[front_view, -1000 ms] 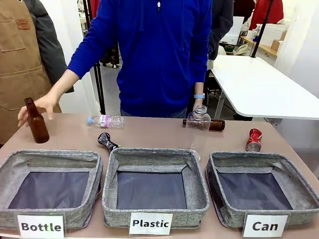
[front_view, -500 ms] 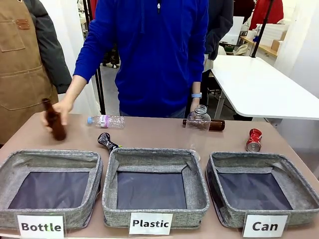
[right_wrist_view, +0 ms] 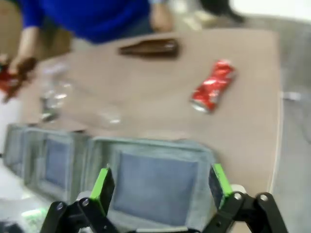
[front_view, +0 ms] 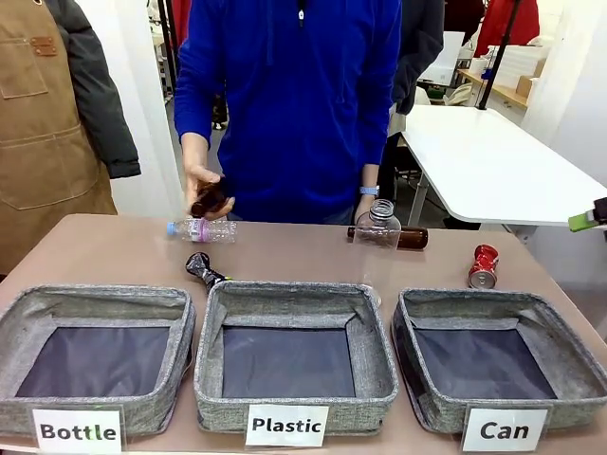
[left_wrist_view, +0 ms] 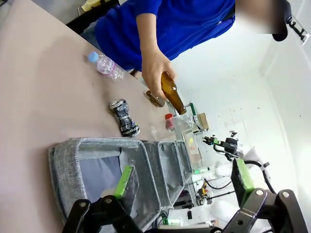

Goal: Sort the can waste into the basket.
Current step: Pick up the can waste from the table and place it in the right Fabric basket.

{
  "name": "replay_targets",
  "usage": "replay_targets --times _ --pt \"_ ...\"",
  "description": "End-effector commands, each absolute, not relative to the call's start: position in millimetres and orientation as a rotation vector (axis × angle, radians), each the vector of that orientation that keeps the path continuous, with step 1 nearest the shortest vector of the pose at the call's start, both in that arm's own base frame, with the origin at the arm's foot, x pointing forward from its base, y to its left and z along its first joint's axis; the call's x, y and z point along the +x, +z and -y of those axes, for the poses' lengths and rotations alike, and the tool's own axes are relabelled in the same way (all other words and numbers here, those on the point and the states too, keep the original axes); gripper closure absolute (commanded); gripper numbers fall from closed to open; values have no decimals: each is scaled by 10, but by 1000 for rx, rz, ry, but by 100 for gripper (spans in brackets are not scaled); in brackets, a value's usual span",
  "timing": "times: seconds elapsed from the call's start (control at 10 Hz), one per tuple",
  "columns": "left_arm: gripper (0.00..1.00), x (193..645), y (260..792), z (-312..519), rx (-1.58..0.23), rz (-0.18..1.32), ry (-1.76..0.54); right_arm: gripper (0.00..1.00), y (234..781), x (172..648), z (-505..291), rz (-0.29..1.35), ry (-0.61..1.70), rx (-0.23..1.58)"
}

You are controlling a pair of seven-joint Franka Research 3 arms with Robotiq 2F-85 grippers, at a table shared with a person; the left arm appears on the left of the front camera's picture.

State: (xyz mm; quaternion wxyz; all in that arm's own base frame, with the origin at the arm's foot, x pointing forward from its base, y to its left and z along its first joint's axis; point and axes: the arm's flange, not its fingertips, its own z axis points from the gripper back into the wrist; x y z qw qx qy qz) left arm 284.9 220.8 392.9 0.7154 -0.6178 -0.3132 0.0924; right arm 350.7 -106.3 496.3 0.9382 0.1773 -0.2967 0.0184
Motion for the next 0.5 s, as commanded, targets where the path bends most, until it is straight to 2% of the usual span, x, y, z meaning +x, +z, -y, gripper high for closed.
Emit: replay_targets --times 0.0,0.1,0.2,0.4 --pt "0 2815 3927 -2224 -1367 704 178 0 4834 3406 969 517 -42 211" --pt "0 2815 3927 -2224 -1367 704 178 0 4901 3297 1033 579 -88 265" --pt "0 2815 3927 -2224 -1367 704 178 0 4959 3578 987 584 19 256" --pt "0 2815 3927 -2224 -1367 704 178 0 4961 3570 1023 577 -19 227"
